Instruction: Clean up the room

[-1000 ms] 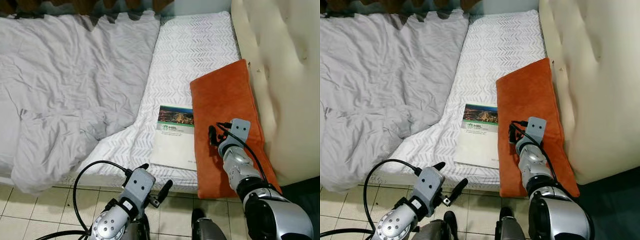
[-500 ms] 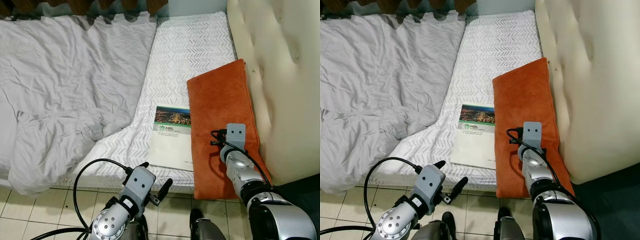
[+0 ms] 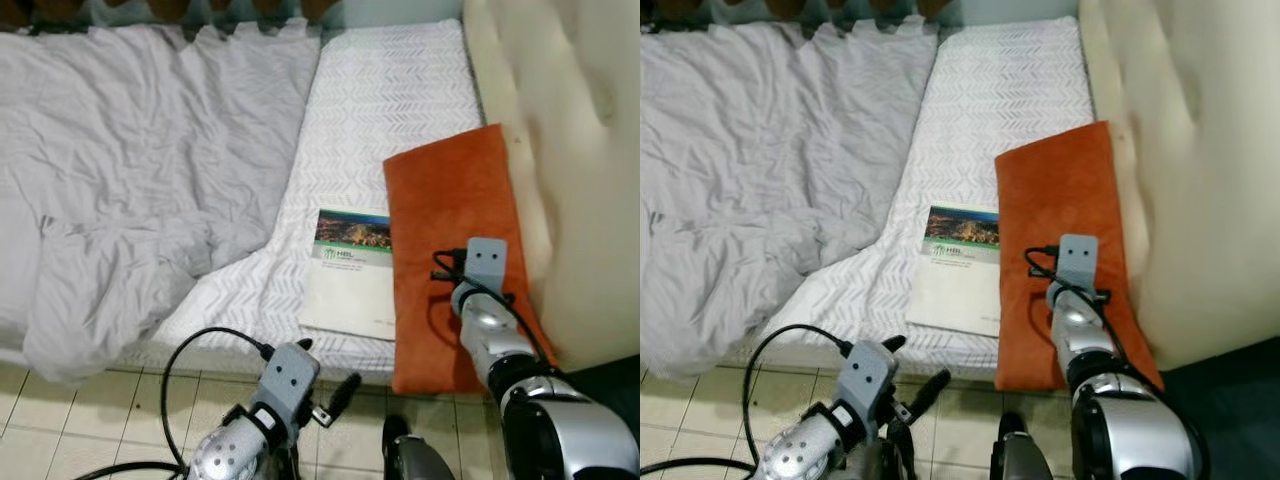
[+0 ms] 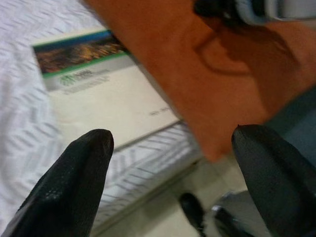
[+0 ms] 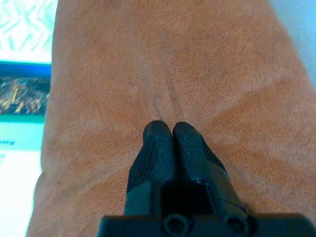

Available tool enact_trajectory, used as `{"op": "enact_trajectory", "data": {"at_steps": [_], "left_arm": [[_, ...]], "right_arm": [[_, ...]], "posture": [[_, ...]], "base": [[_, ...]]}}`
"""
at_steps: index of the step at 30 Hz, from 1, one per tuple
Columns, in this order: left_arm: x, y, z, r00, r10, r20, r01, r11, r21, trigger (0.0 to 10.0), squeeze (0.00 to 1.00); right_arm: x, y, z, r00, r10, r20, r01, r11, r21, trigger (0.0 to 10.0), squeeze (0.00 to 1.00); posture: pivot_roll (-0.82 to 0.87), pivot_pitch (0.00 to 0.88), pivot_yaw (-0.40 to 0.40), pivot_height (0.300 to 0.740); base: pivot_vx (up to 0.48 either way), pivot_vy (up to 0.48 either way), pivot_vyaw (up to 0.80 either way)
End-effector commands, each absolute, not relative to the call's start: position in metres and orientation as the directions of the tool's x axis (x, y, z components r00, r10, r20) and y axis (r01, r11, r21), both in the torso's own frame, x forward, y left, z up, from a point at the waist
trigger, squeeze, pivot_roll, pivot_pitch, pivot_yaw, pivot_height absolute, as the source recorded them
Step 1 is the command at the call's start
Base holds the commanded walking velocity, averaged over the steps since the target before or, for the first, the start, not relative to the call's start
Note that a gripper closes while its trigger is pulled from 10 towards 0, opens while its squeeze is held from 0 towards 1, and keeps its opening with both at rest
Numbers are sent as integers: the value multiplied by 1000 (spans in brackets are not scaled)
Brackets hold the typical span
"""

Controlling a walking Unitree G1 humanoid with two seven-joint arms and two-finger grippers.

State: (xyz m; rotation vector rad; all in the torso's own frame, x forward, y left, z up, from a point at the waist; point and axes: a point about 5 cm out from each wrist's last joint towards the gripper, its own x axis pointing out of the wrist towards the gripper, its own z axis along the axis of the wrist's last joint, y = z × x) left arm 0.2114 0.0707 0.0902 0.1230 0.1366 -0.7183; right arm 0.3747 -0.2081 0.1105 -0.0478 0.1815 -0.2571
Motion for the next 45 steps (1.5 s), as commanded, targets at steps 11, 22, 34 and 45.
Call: {"op": "enact_trajectory", "data": {"at_steps": [11, 22, 34, 45], "left_arm": [[213, 69, 73, 744, -635, -209, 662, 744, 93, 10000, 0], [215, 71, 72, 758, -622, -197, 647, 755, 108, 10000, 0], [217, 74, 74, 763, -617, -190, 643, 755, 132, 10000, 0], [221, 78, 78, 774, -607, -181, 632, 759, 157, 10000, 0]], "right_arm": [[379, -255, 169, 887, -436, 151, 460, 856, -237, 0, 0], [356, -289, 144, 783, -611, 112, 614, 731, -298, 0, 0], [355, -255, 104, 847, -524, -91, 470, 817, -334, 10000, 0], [376, -217, 122, 898, -429, -99, 411, 898, -157, 10000, 1000]], "posture": [[68, 371, 51, 740], [62, 373, 48, 740], [89, 394, 64, 740], [97, 393, 66, 740]], "base": [[0, 0, 0], [0, 0, 0], [0, 0, 0], [0, 0, 0]]}}
